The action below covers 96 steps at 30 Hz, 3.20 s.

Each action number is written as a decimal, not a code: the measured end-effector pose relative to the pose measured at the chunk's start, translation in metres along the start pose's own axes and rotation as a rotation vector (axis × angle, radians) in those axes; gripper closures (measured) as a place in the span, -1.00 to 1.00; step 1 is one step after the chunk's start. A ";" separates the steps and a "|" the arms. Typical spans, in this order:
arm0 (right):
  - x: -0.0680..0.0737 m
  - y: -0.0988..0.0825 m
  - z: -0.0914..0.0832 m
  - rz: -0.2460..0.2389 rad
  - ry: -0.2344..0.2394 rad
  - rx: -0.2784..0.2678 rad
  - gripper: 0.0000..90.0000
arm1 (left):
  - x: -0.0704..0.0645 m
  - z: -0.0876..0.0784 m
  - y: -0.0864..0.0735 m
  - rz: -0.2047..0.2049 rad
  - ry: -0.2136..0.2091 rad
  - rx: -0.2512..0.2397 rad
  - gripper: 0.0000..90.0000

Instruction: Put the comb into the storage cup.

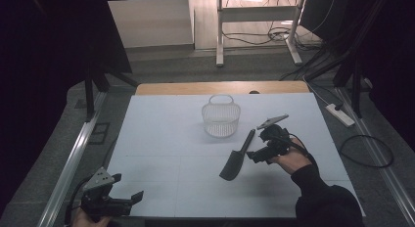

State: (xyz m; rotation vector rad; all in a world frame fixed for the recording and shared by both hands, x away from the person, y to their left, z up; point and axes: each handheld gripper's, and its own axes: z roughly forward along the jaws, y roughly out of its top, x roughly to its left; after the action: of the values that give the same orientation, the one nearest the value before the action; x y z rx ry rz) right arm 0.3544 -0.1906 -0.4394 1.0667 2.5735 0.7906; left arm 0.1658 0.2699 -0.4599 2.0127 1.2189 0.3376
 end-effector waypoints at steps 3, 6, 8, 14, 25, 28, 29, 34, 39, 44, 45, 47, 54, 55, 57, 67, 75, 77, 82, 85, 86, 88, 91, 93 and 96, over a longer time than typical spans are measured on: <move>0.000 0.004 0.004 0.000 0.000 0.007 -1.00 | 0.000 0.000 0.000 -0.001 -0.001 0.000 -0.95; 0.000 0.008 0.008 0.003 0.005 0.018 -1.00 | 0.000 0.000 0.000 -0.003 -0.001 -0.002 -0.95; 0.000 0.008 0.009 0.005 0.004 0.017 -1.00 | 0.000 0.000 0.000 -0.003 -0.001 -0.002 -0.95; -0.002 0.015 0.015 -0.010 0.014 0.031 -1.00 | 0.000 0.000 0.000 0.000 -0.002 0.001 -0.95; -0.003 0.027 0.031 -0.038 0.000 0.061 -1.00 | 0.000 0.000 0.000 0.001 -0.002 0.002 -0.95; -0.003 0.030 0.034 -0.034 -0.003 0.064 -1.00 | 0.000 0.000 0.000 0.002 -0.003 0.001 -0.95; -0.003 0.032 0.037 -0.036 -0.003 0.065 -1.00 | 0.000 0.000 0.000 0.001 -0.004 0.001 -0.95; -0.004 0.037 0.044 -0.041 -0.006 0.071 -1.00 | 0.000 0.000 0.000 -0.003 -0.006 -0.003 -0.95; -0.003 0.044 0.050 -0.052 0.004 0.069 -1.00 | 0.000 0.000 0.000 -0.002 -0.006 -0.003 -0.95; -0.001 0.049 0.057 -0.065 0.003 0.081 -1.00 | 0.001 0.000 0.000 -0.003 -0.006 -0.003 -0.95; -0.001 0.049 0.058 -0.069 0.005 0.081 -1.00 | 0.001 0.000 0.000 -0.003 -0.006 -0.003 -0.95; -0.001 0.051 0.060 -0.072 0.000 0.087 -1.00 | 0.001 0.000 0.000 -0.004 -0.007 -0.003 -0.95; 0.000 0.054 0.062 -0.091 0.002 0.084 -0.54 | 0.001 0.000 0.000 -0.004 -0.007 -0.003 -0.95; 0.000 0.054 0.062 -0.090 0.008 0.082 -0.41 | 0.001 0.000 0.000 -0.005 -0.007 -0.003 -0.95; -0.001 0.055 0.061 -0.089 0.023 0.081 -0.15 | 0.001 0.000 0.000 -0.005 -0.007 -0.002 -0.95; -0.002 0.060 0.063 -0.105 0.105 0.136 0.98 | 0.001 0.000 0.000 -0.007 -0.006 0.003 -0.94; -0.001 0.059 0.069 -0.125 0.086 0.150 0.99 | 0.001 0.000 0.000 -0.005 -0.005 -0.001 -0.94; -0.002 0.059 0.070 -0.126 0.086 0.148 0.99 | 0.001 0.000 0.000 -0.004 -0.005 -0.001 -0.94; -0.003 0.053 0.078 -0.133 0.062 0.158 0.99 | 0.001 0.000 0.000 -0.004 -0.008 -0.004 -0.94; -0.005 0.051 0.081 -0.130 0.065 0.153 0.99 | 0.001 0.000 0.000 -0.003 -0.008 -0.004 -0.94; -0.006 0.048 0.084 -0.128 0.065 0.165 0.99 | 0.001 0.000 0.000 -0.004 -0.007 -0.004 -0.94; -0.008 0.045 0.088 -0.130 0.060 0.172 0.99 | 0.001 0.000 0.000 -0.005 -0.008 -0.005 -0.94; -0.010 0.042 0.093 -0.129 0.066 0.182 0.99 | 0.001 0.000 0.000 -0.005 -0.008 -0.005 -0.94; -0.010 0.041 0.094 -0.131 0.066 0.185 0.99 | 0.001 0.000 0.000 -0.005 -0.008 -0.005 -0.94; -0.007 0.040 0.099 -0.147 0.060 0.203 0.99 | 0.001 0.000 0.000 -0.003 -0.008 -0.005 -0.94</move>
State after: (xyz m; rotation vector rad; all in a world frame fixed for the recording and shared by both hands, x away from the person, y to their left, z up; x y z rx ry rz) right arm 0.4231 -0.1335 -0.4979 0.9042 2.7932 0.5431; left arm 0.1659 0.2706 -0.4603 2.0067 1.2147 0.3307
